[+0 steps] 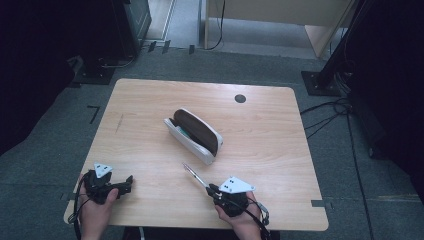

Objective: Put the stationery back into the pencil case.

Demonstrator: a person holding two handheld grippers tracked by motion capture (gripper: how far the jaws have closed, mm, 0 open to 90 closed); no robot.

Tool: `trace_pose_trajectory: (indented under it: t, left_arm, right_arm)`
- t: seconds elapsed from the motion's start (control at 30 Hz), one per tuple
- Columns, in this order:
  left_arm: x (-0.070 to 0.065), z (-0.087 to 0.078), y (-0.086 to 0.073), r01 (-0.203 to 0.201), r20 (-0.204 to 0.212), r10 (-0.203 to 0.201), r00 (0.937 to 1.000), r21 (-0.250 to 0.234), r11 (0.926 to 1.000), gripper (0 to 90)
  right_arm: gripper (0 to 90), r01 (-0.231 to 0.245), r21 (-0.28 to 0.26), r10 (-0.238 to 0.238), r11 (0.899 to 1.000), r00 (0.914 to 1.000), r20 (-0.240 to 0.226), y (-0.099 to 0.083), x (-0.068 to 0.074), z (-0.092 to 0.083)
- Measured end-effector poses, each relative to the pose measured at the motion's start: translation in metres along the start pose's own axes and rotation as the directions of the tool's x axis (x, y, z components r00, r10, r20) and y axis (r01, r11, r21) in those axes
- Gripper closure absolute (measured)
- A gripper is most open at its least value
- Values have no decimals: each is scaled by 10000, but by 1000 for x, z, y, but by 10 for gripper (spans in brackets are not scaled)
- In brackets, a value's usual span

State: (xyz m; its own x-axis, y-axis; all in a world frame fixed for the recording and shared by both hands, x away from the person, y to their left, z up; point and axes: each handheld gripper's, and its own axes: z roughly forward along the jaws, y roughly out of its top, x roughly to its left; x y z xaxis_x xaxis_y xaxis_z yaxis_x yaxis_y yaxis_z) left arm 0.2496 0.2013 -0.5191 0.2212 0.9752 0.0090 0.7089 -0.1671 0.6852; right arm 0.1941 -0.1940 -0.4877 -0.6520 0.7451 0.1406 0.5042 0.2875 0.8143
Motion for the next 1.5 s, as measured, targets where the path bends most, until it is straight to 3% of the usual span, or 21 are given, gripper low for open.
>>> trace_pose_trajectory:
  t: [0.27,0.57,1.2,1.5]
  left_arm:
    - [0,0,0,-1,-1,1,10000,0,10000,0]
    - [0,0,0,-2,-1,2,10000,1,10000,0]
    - [0,0,0,-1,-2,1,10000,-3,10000,0]
    - [0,0,0,0,3,0,10000,6,10000,0]
  right_arm:
    - [810,169,-288,-167,9994,9998,91,22,-3,-11]
    - [810,71,-651,-50,9979,9995,316,45,-12,-20]
    - [810,362,-1072,-271,9936,9960,855,90,-30,-25]
    - [810,532,-1181,-427,9916,9951,893,109,-34,-21]
